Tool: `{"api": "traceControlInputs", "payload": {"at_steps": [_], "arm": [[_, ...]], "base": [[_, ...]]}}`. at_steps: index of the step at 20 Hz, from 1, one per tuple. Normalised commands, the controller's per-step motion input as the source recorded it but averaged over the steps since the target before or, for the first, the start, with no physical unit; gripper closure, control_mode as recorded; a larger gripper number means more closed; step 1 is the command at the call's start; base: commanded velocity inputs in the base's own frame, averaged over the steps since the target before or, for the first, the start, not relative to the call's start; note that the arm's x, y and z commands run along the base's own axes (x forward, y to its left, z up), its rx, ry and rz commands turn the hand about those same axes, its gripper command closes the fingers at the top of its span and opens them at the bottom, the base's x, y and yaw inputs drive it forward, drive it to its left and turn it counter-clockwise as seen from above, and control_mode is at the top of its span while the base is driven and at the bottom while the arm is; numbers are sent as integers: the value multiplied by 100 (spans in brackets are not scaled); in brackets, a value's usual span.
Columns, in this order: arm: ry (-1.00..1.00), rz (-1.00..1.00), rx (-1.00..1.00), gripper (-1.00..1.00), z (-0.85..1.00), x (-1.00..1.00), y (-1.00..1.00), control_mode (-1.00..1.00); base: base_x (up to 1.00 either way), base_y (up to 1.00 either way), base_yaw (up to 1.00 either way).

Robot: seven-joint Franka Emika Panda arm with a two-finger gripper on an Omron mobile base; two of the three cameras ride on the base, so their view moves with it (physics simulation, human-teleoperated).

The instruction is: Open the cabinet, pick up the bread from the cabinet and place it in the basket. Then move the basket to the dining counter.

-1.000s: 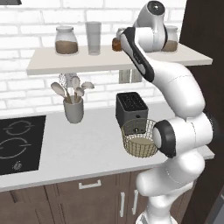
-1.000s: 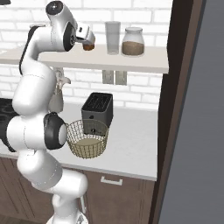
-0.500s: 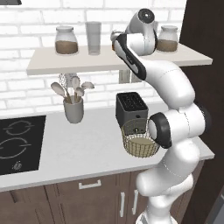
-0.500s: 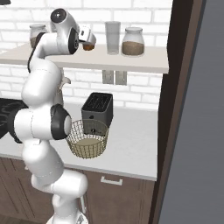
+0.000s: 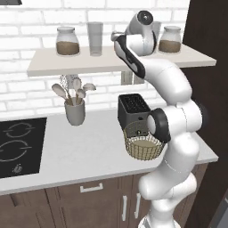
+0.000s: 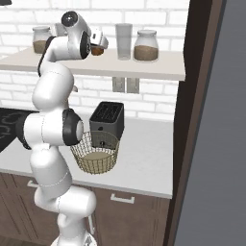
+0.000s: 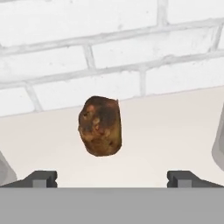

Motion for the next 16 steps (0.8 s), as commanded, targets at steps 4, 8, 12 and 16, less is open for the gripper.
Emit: {"api": "traceControlInputs", "payload": {"at_steps": [4,8,12,16], "arm": [[0,0,0,-100,0,34,0,-100],[0,1,0,-100,-6,43,0,-100],[0,5,0,-100,-9,42,1,-100],[0,7,0,-100,0,39,6,-100]], "base": [[0,0,0],[0,0,0],[0,0,0],[0,0,0]]}}
